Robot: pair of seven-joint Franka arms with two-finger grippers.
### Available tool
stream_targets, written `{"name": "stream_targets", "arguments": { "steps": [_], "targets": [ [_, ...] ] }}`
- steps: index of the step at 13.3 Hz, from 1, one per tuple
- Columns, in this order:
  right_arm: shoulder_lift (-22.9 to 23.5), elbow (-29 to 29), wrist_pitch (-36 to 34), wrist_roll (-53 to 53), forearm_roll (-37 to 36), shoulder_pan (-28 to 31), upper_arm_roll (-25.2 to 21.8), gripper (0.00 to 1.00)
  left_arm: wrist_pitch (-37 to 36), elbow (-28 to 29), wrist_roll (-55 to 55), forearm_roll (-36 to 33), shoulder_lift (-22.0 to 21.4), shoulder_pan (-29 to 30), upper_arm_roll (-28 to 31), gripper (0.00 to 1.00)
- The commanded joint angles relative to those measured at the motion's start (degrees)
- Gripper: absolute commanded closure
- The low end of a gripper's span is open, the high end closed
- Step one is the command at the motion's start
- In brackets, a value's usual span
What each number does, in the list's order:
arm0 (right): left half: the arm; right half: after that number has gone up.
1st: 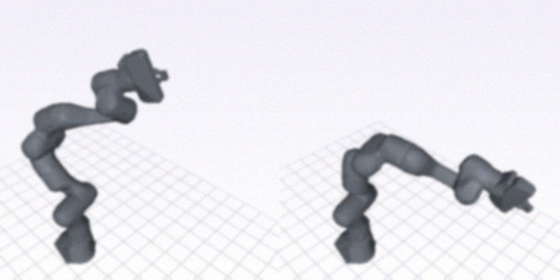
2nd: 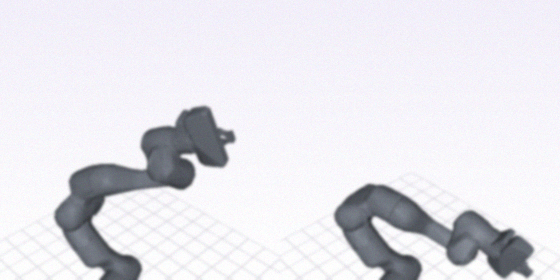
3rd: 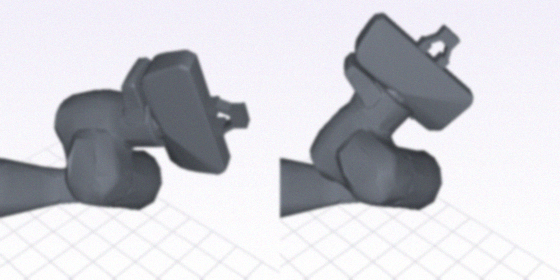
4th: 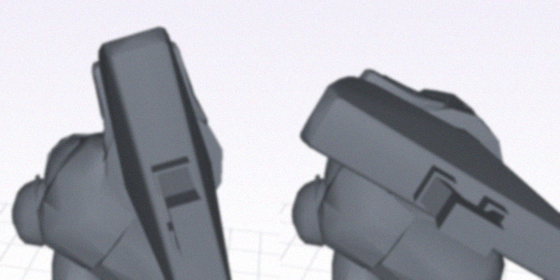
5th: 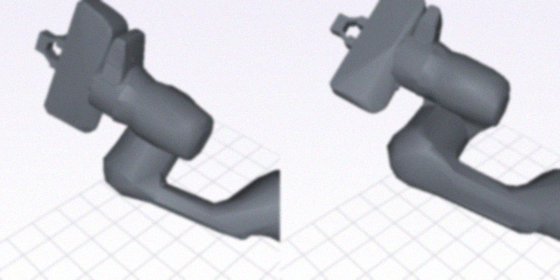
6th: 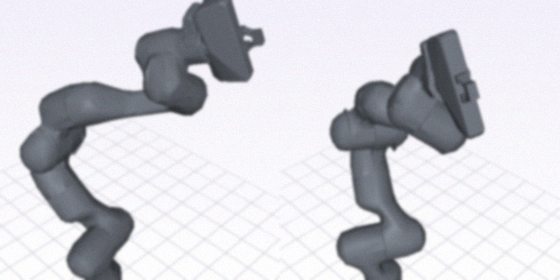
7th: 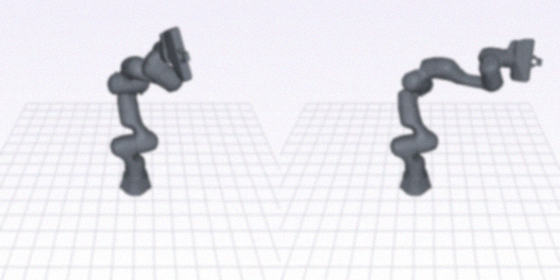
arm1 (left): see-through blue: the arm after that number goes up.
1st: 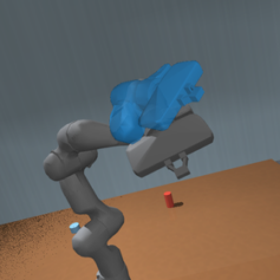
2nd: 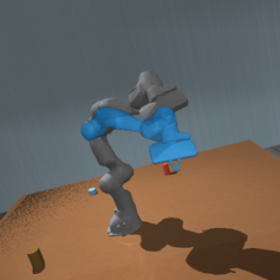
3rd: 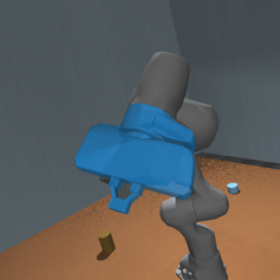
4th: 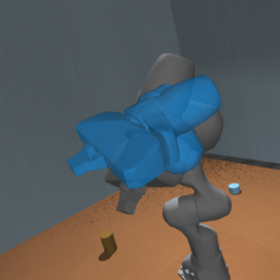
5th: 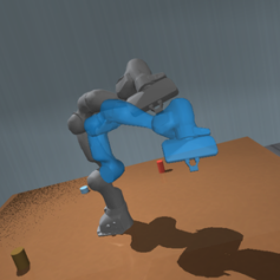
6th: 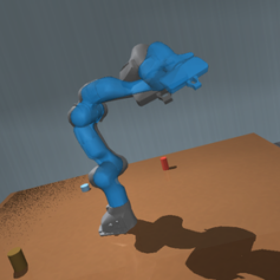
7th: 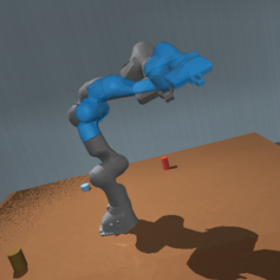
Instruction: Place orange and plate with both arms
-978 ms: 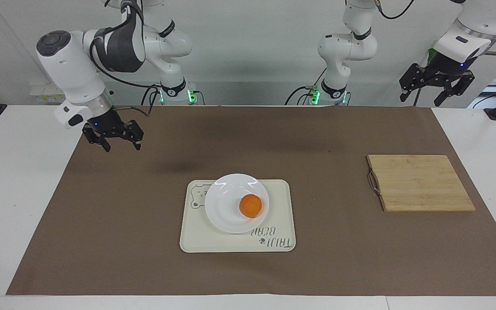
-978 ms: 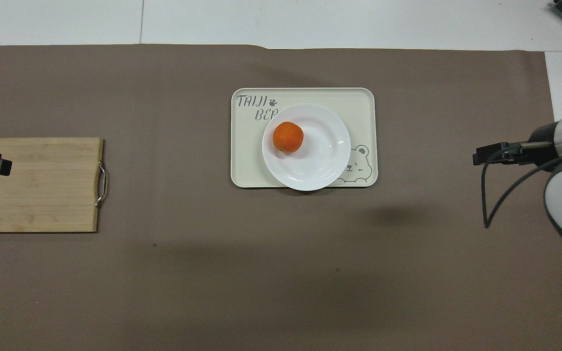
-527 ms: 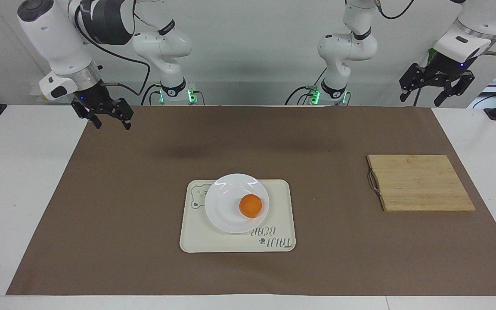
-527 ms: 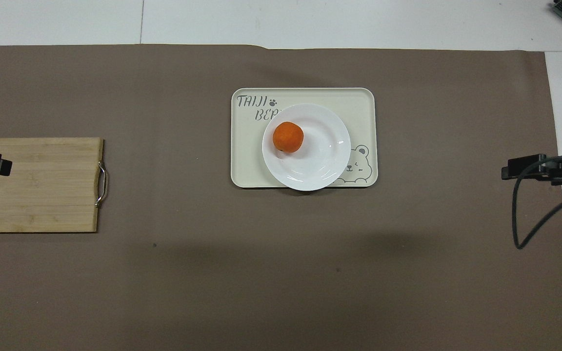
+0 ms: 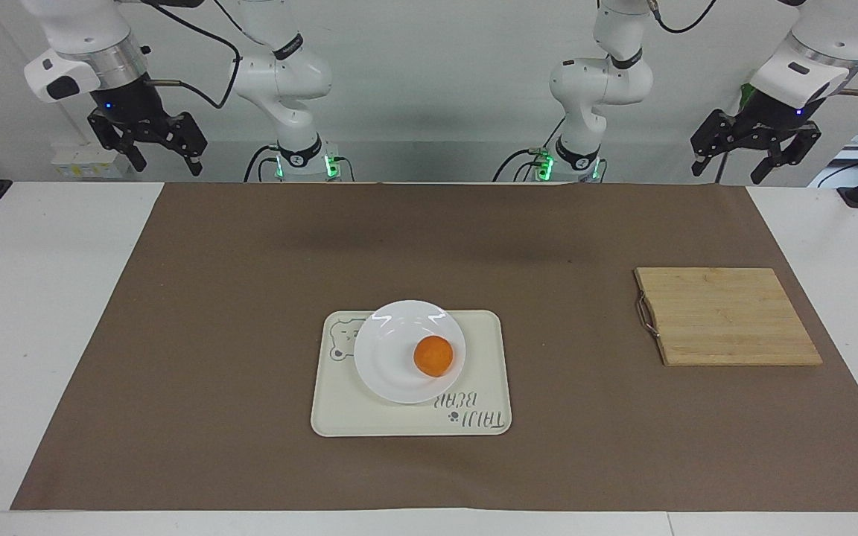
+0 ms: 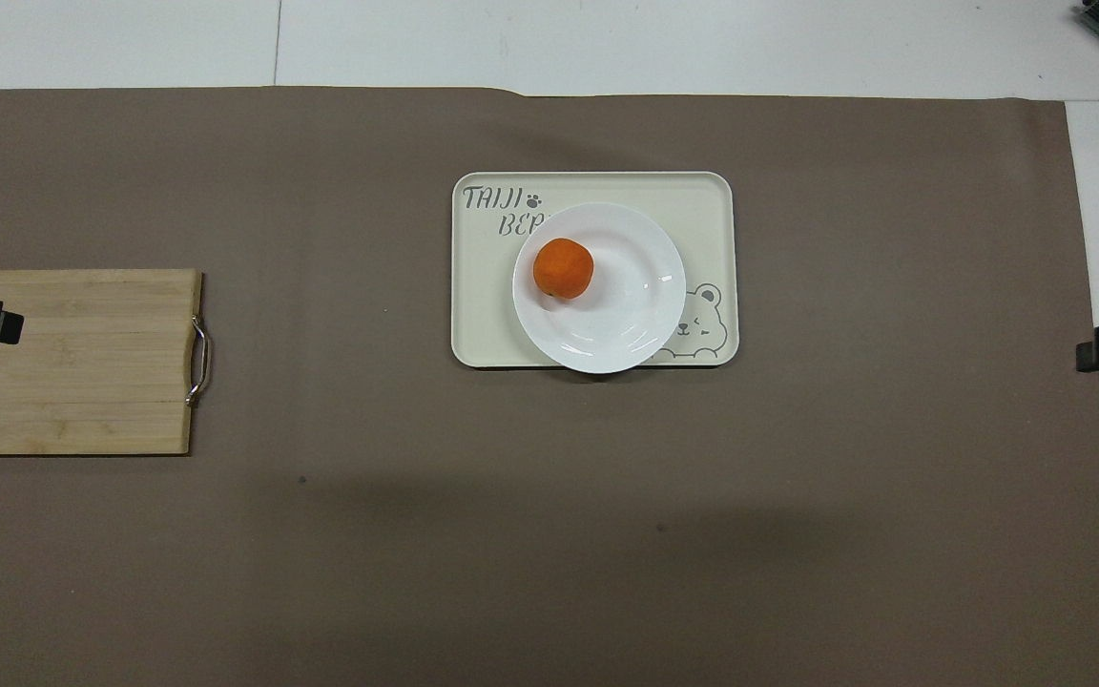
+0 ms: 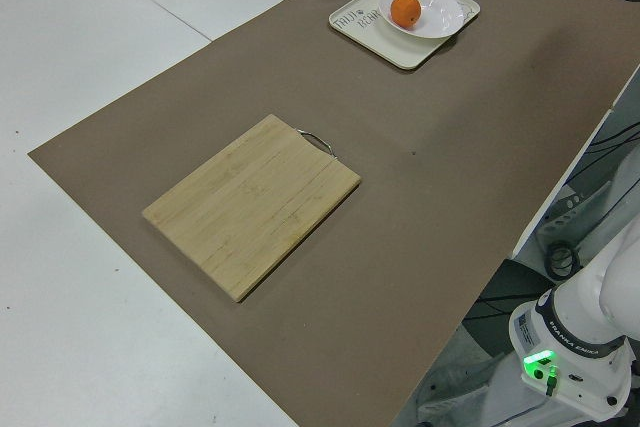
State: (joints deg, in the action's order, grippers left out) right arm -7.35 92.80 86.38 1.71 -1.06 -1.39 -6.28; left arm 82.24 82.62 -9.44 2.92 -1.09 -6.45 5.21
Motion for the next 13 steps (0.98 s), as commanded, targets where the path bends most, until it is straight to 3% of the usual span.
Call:
{"name": "stream_targets", "arguments": {
  "steps": [1, 13],
  "targets": [
    [-1.7, 1.1, -1.2, 0.6, -1.7, -0.7, 0.8, 0.00, -0.3, 0.2, 0.6, -1.0, -0.7, 0.2, -0.2, 0.00],
    [-1.8, 1.5, 0.5, 1.0, -0.5, -0.7, 2.5, 0.00, -0.4, 0.2, 0.6, -1.0, -0.7, 0.2, -0.2, 0.00]
  ]
}}
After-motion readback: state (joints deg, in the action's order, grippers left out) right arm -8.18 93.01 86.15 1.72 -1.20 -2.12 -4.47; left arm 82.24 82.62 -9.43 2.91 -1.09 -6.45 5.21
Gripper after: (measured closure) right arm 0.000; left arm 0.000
